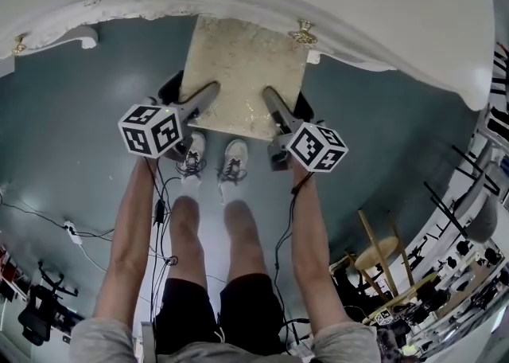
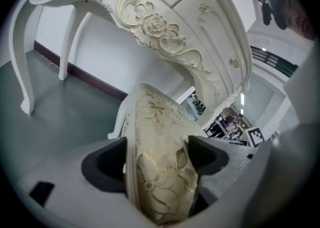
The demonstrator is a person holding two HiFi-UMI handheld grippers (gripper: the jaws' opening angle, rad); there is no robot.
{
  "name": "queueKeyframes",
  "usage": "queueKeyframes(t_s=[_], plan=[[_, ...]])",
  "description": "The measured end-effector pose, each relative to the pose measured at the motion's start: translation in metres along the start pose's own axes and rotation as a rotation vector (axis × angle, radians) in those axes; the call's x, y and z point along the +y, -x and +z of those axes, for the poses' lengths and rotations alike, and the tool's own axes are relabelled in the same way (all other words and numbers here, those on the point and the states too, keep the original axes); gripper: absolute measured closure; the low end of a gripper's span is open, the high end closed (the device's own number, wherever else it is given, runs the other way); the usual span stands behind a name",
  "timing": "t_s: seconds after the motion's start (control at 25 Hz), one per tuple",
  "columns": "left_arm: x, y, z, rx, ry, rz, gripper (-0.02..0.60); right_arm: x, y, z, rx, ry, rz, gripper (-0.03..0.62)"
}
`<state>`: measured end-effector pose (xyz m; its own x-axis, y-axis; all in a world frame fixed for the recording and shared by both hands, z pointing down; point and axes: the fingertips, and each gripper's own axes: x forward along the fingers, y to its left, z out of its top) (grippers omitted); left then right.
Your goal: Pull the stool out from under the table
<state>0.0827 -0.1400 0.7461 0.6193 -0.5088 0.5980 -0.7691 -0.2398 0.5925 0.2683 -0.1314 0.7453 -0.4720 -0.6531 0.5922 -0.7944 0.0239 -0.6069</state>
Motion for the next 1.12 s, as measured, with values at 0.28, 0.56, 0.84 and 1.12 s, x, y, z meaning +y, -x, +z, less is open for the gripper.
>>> queueKeyframes(t_s=[0.28,0.56,0.84,1.12], plan=[[0.014,0.046,-0.012,-0.032,0.062,0.052,0.196,0.037,-0.001,-0.019,0.06,0.042,0.037,0.198],[0.041,0.113,-0.02,-0.109,0.134,0.124,0.196,0.098,-0.012,-0.041,0.126,0.113,0.116,0.198],[0.069,0.185,-0.031,-0.2,0.204,0.203,0.196,0.165,-0.024,-0.067,0.193,0.195,0.203,0.198],[0.091,0.257,-0.045,-0.304,0.278,0.285,0.196,0.234,-0.032,-0.095,0.26,0.284,0.301,0.198]])
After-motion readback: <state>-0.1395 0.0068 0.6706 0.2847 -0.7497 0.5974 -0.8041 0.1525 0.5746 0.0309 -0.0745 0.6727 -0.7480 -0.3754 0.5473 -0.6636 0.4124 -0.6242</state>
